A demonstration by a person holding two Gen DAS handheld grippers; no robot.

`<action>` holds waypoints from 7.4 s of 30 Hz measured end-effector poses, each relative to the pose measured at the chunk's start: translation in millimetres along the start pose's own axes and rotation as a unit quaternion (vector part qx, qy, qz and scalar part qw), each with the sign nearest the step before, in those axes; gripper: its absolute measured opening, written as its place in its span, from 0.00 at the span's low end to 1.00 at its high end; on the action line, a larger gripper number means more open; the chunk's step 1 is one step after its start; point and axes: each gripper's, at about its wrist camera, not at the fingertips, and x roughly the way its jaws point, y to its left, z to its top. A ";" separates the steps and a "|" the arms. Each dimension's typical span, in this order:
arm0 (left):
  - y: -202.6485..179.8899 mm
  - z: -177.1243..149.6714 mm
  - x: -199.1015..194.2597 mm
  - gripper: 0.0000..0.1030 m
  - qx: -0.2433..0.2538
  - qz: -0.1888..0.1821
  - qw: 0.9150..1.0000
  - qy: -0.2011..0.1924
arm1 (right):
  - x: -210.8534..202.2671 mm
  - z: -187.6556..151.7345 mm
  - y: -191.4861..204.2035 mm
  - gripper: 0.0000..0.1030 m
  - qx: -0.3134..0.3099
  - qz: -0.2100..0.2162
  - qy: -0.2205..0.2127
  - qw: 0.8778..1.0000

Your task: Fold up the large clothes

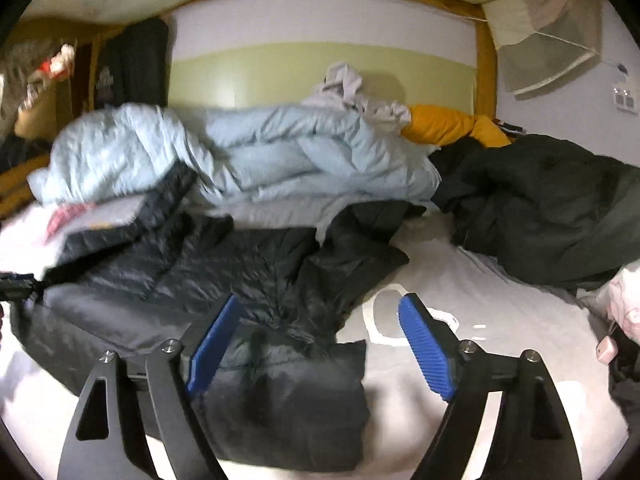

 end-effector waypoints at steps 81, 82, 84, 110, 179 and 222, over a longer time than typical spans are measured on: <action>36.4 -33.1 48.7 0.42 -0.132 -0.109 0.979 0.110 | 116.6 -73.5 -15.7 0.55 0.085 0.094 0.225 0.966; 31.2 -32.3 44.7 0.30 -0.126 -0.122 0.978 0.109 | 116.3 -72.7 -13.6 0.24 0.082 0.106 0.225 0.965; 21.7 -31.6 25.9 0.19 -0.117 -0.118 0.981 0.096 | 107.7 -69.3 -9.2 0.14 0.089 0.120 0.219 0.964; 9.5 -76.1 -78.7 0.57 -0.038 0.025 0.999 -0.028 | -6.6 -100.8 -6.2 0.42 0.041 0.008 0.163 0.986; -17.2 -35.0 -29.3 0.01 0.093 -0.154 0.980 0.080 | 238.9 73.5 279.5 0.51 -0.145 0.130 0.225 0.955; 30.8 -4.0 35.0 0.41 0.024 -0.050 0.995 0.087 | 145.3 5.5 61.2 0.05 -0.113 -0.047 0.268 0.956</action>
